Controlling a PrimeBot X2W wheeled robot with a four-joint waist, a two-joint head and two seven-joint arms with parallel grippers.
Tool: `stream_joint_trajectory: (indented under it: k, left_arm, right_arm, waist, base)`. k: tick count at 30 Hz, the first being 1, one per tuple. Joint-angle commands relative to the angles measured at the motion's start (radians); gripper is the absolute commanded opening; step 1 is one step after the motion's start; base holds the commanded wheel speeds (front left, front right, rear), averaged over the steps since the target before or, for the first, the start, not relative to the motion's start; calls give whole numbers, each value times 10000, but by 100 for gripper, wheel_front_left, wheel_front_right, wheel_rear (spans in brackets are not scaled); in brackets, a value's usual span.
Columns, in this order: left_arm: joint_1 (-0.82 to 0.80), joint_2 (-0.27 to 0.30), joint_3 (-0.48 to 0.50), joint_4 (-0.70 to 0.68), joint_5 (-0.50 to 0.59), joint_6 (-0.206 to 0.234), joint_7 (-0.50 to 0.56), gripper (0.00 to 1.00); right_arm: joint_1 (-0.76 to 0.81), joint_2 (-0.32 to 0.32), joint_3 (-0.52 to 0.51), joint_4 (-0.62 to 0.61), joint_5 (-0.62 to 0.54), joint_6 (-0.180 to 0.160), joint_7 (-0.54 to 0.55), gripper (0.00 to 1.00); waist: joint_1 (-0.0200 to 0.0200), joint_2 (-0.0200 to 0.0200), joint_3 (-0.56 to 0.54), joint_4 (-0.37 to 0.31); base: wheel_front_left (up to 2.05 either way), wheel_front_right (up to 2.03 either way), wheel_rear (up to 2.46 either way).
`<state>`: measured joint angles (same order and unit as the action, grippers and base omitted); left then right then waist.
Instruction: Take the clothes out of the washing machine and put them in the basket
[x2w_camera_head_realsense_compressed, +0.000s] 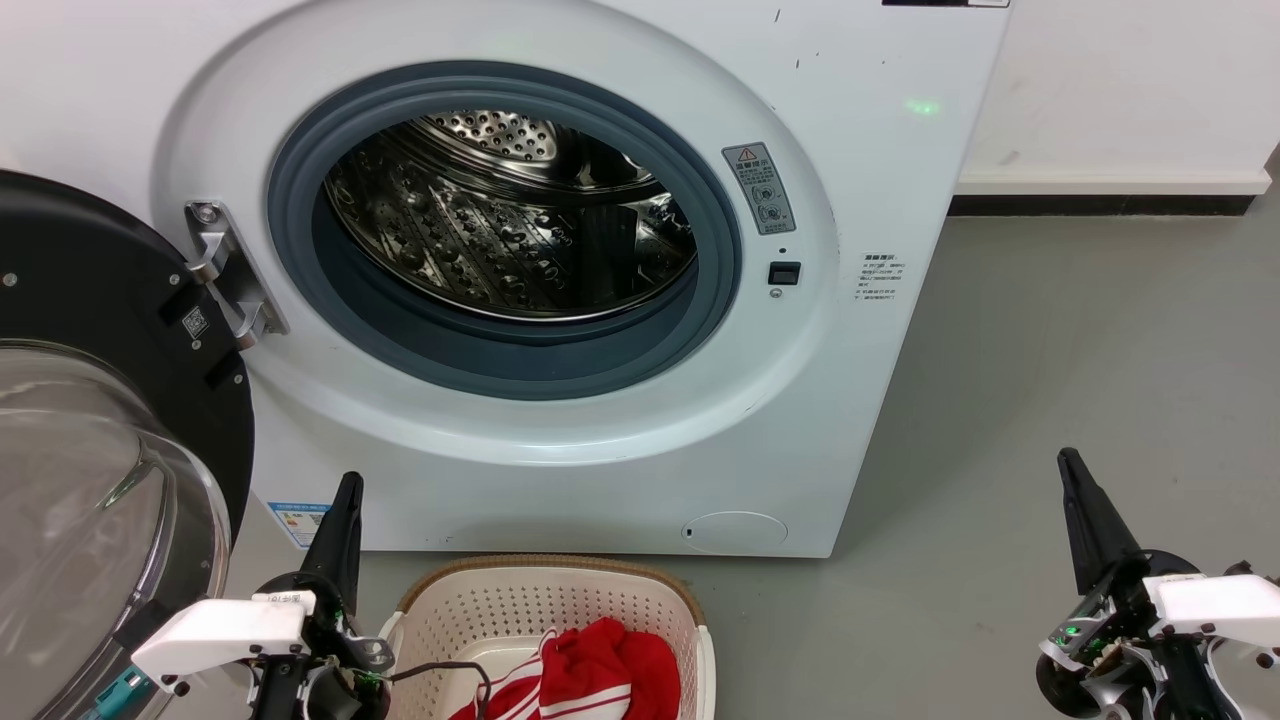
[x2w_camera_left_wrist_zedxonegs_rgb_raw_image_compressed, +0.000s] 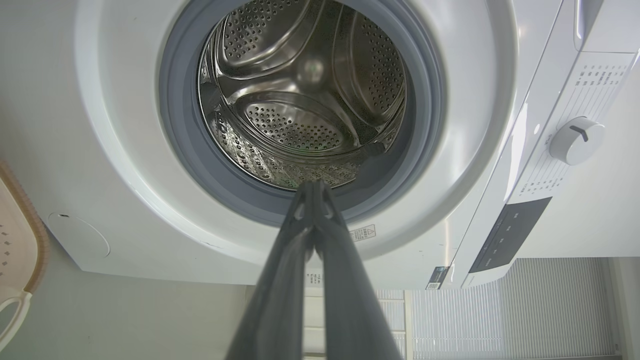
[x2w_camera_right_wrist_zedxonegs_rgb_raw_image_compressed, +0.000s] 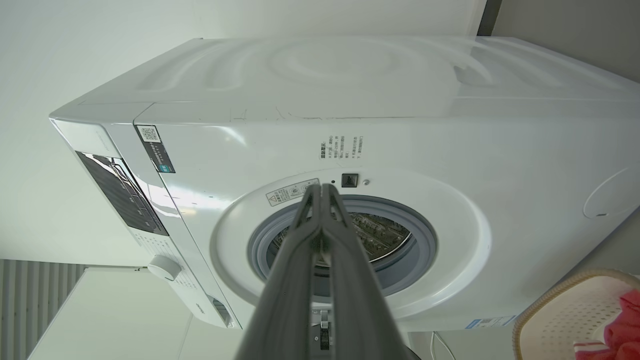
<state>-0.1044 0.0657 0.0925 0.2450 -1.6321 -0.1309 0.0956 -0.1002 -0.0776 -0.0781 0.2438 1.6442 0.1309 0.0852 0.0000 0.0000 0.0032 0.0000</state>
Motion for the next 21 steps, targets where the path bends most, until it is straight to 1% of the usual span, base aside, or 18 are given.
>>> stream_joint_trajectory:
  k: [1,21]
  left_arm:
    - [-63,6,11,8,28,-26,52,0]
    - [-70,-28,64,11,91,-26,70,0]
  right_arm:
    - [-110,28,-16,15,-37,-3,31,0]
    - [-111,80,-94,22,-95,-3,109,0]
  waist:
    - [0,0,0,0]
    - [0,0,0,0]
  base:
    - [0,0,0]
    - [0,0,0]
